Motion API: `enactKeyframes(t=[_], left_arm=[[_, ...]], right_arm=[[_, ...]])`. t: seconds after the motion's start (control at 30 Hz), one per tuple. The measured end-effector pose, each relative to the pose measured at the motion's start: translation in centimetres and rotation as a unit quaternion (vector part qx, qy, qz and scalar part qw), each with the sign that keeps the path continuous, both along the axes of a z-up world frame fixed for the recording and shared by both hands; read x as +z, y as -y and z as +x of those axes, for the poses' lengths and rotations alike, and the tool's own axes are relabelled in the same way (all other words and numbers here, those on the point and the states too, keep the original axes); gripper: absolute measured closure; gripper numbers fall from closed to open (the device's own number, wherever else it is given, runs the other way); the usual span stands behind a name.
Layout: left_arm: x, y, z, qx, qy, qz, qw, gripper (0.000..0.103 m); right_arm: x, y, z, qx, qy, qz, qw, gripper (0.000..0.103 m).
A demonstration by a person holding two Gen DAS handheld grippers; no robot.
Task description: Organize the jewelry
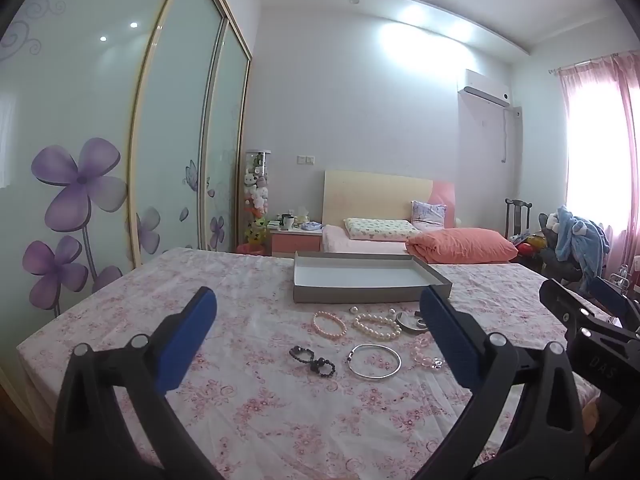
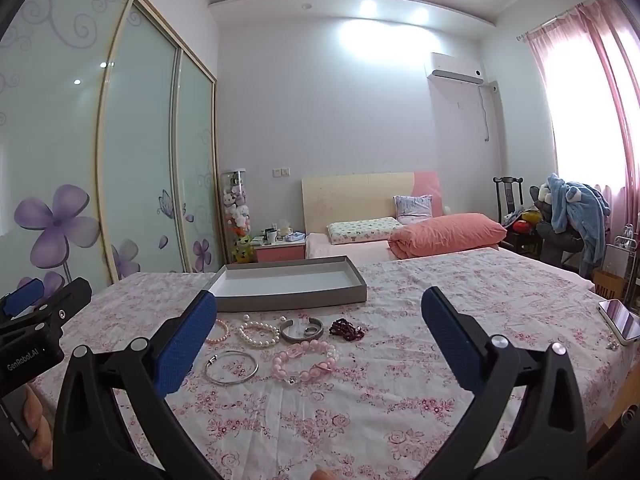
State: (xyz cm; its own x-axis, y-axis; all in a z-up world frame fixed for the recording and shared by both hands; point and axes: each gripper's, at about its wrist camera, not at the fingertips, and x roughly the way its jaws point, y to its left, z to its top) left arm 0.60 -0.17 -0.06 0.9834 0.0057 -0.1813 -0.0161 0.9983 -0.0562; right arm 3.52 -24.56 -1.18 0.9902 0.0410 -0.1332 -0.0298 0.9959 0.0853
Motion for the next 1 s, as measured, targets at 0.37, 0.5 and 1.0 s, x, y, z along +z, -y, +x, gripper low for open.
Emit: enactKeyframes(t=[0.37,0.5,1.0], left_arm=[[0.28,0.0,-0.16,0.0,0.0,0.0,1.0,0.004],[0.26,-0.15,-0.3,-0.001,0.0,0.0,1.0,0.004],[0.24,-0.14,-0.32,-0.001,0.0,0.0,1.0,0.004]], right_arm=[[0.01,-0.02,0.02,0.0,-0.001,0.0,1.0,0.002],[0.01,-0.03,0.04,0.0,-0.001,0.0,1.0,0.002],[0.02,-0.02,0.08,-0.001,-0.001,0.001,1.0,0.002]])
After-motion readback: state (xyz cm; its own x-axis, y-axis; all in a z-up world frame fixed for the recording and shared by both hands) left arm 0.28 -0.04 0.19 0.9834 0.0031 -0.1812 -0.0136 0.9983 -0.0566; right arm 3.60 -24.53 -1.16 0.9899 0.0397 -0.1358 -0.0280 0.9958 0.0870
